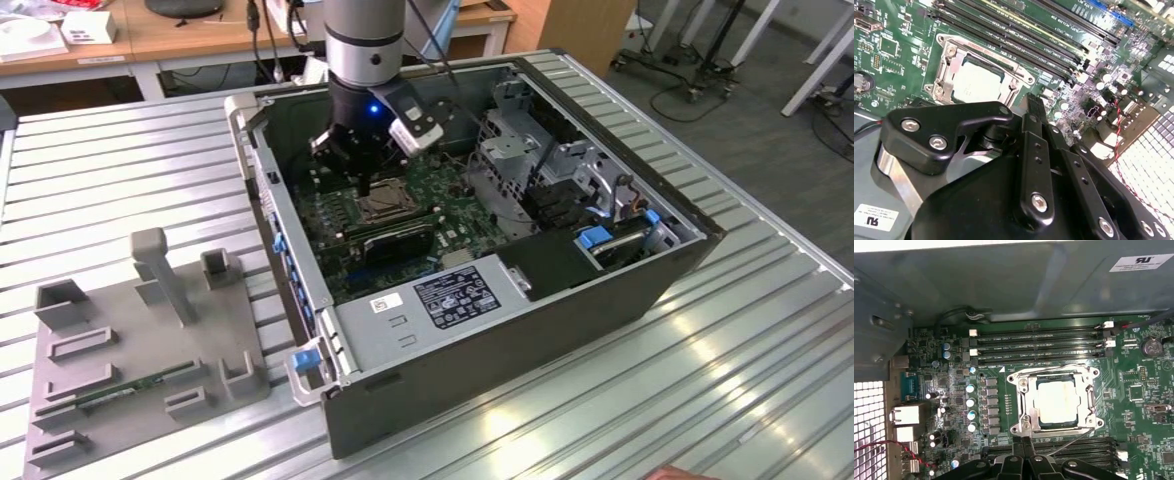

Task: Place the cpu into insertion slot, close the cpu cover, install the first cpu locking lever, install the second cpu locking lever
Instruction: 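Install the second cpu locking lever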

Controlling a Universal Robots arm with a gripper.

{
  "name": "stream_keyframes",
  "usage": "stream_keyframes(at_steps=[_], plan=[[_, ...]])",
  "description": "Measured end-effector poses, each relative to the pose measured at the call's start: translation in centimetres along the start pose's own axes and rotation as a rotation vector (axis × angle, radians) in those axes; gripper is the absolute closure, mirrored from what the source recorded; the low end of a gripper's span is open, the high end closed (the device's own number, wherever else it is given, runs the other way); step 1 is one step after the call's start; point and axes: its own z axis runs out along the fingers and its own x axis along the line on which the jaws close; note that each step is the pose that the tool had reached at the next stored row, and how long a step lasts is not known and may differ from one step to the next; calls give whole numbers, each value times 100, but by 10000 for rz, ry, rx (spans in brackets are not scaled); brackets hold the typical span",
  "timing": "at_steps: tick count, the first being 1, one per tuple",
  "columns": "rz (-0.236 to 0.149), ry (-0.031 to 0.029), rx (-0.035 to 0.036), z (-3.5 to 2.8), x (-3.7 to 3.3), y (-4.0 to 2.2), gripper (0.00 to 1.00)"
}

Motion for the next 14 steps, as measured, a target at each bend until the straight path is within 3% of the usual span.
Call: stream_keyframes(at_steps=[9, 14], plan=[[16, 105, 11, 2, -166, 10, 89], [17, 112, 12, 25, -177, 4, 89]])
